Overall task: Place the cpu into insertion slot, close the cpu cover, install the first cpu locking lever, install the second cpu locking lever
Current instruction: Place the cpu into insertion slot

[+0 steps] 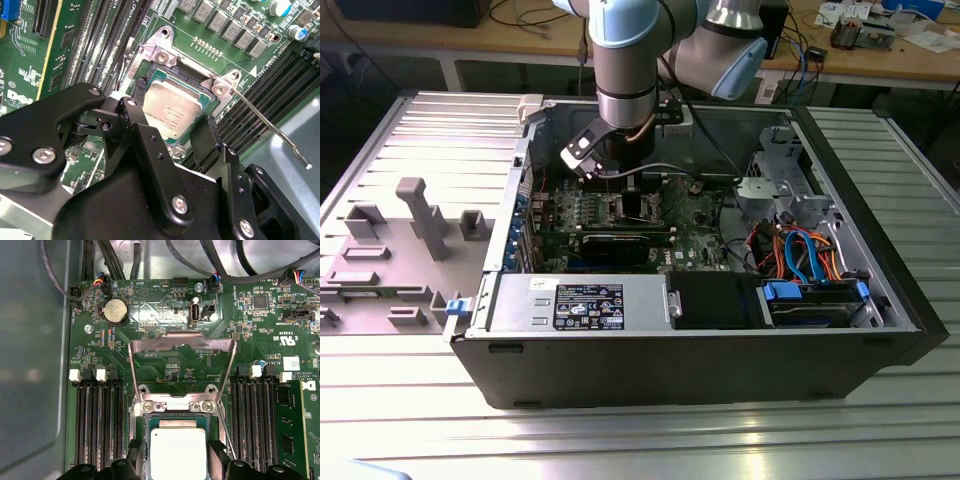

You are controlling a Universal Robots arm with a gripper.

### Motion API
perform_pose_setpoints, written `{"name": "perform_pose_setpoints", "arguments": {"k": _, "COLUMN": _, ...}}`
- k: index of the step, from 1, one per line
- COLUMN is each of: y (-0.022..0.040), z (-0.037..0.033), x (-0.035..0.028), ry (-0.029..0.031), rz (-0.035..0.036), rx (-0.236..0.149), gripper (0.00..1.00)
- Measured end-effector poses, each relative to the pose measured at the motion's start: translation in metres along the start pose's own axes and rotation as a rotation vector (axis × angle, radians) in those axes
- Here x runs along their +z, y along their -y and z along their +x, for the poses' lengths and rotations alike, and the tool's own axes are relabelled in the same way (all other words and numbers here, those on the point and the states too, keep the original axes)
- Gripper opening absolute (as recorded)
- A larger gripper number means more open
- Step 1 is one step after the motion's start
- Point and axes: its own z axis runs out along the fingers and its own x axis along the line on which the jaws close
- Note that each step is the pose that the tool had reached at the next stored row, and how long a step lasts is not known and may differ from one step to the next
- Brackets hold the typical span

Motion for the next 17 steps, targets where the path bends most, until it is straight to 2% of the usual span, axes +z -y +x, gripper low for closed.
{"name": "perform_pose_setpoints", "arguments": {"k": 6, "y": -0.0001, "z": 0.0001, "x": 0.0002, "ry": -0.0002, "rz": -0.0004, "rx": 0.000, "gripper": 0.62}}
{"name": "perform_pose_setpoints", "arguments": {"k": 7, "y": 0.0000, "z": 0.0001, "x": 0.0002, "ry": 0.0000, "rz": -0.0002, "rx": 0.000, "gripper": 0.69}}
{"name": "perform_pose_setpoints", "arguments": {"k": 10, "y": -0.0001, "z": 0.0000, "x": -0.0010, "ry": 0.0005, "rz": 0.0002, "rx": 0.000, "gripper": 0.69}}
{"name": "perform_pose_setpoints", "arguments": {"k": 15, "y": -0.0013, "z": 0.0000, "x": -0.0124, "ry": -0.0001, "rz": 0.0052, "rx": 0.000, "gripper": 0.69}}
{"name": "perform_pose_setpoints", "arguments": {"k": 17, "y": -0.0021, "z": 0.0001, "x": -0.0168, "ry": -0.0002, "rz": 0.0125, "rx": 0.000, "gripper": 0.67}}
